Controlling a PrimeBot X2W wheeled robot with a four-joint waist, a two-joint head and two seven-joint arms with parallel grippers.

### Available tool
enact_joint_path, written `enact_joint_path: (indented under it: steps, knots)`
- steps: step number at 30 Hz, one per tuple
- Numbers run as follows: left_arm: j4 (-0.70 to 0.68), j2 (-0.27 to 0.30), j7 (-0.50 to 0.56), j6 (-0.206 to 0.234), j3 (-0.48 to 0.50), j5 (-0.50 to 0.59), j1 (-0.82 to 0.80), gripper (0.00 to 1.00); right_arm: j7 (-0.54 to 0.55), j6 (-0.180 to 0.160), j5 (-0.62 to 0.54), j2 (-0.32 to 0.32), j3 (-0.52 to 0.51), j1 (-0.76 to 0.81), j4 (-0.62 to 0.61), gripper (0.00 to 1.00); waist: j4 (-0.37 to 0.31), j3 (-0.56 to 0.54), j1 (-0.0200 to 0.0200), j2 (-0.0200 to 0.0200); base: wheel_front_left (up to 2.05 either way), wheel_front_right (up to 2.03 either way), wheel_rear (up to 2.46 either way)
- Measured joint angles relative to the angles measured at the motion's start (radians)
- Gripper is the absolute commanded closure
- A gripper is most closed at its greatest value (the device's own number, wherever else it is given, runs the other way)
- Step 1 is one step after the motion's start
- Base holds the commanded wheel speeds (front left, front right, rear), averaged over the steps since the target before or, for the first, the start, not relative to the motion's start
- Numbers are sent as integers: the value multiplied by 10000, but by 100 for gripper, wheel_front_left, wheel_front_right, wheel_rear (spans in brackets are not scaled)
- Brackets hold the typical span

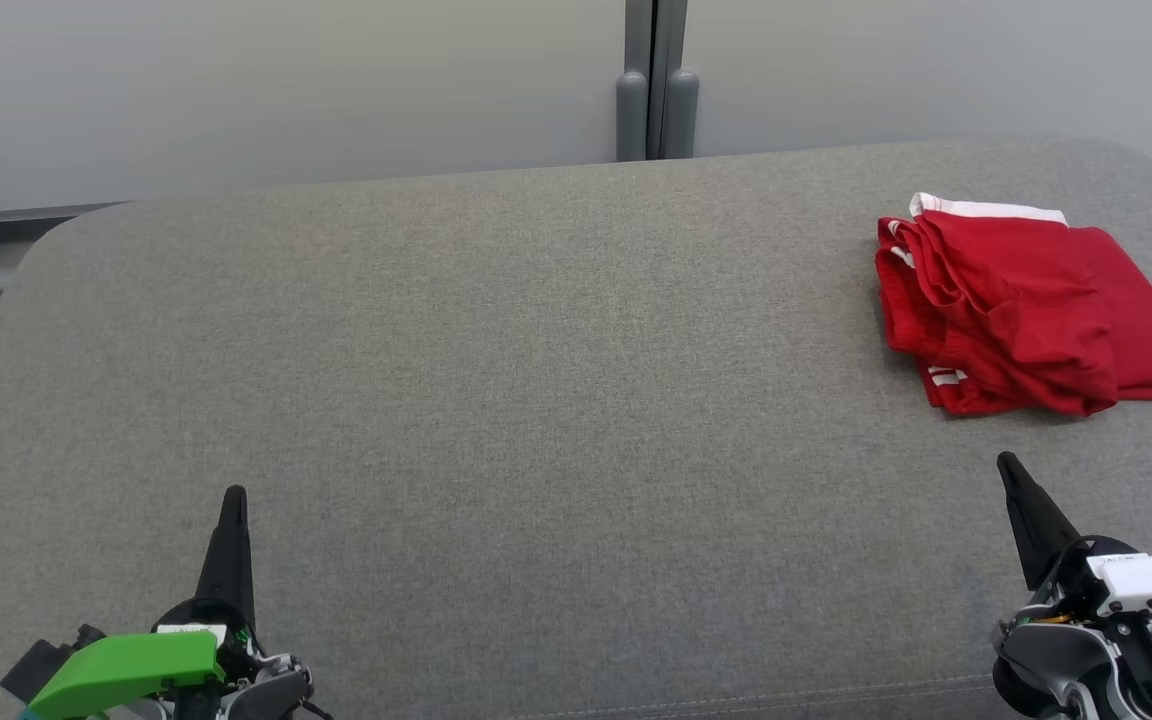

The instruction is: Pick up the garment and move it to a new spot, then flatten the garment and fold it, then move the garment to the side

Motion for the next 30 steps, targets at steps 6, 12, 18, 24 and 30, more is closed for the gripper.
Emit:
enact_joint_path:
  steps: [6,12,18,24,30]
  knots:
    - [-2,0,0,0,-2,0,-1,100,0,0,2,0,0,-1,0,100,0,0,0,0,0,0,0]
    - [-2,-2,0,0,0,0,-2,100,0,0,2,0,0,-1,0,100,0,0,0,0,0,0,0]
    - [-2,-2,0,0,-2,0,-2,100,0,0,2,0,0,-1,-2,100,0,0,0,0,0,0,0]
    - [-2,-2,2,0,-2,0,-2,100,0,0,2,0,0,-2,-2,100,0,0,0,0,0,0,0]
    - [-2,-2,0,0,0,0,-2,100,0,0,2,0,0,-2,-2,100,0,0,0,0,0,0,0]
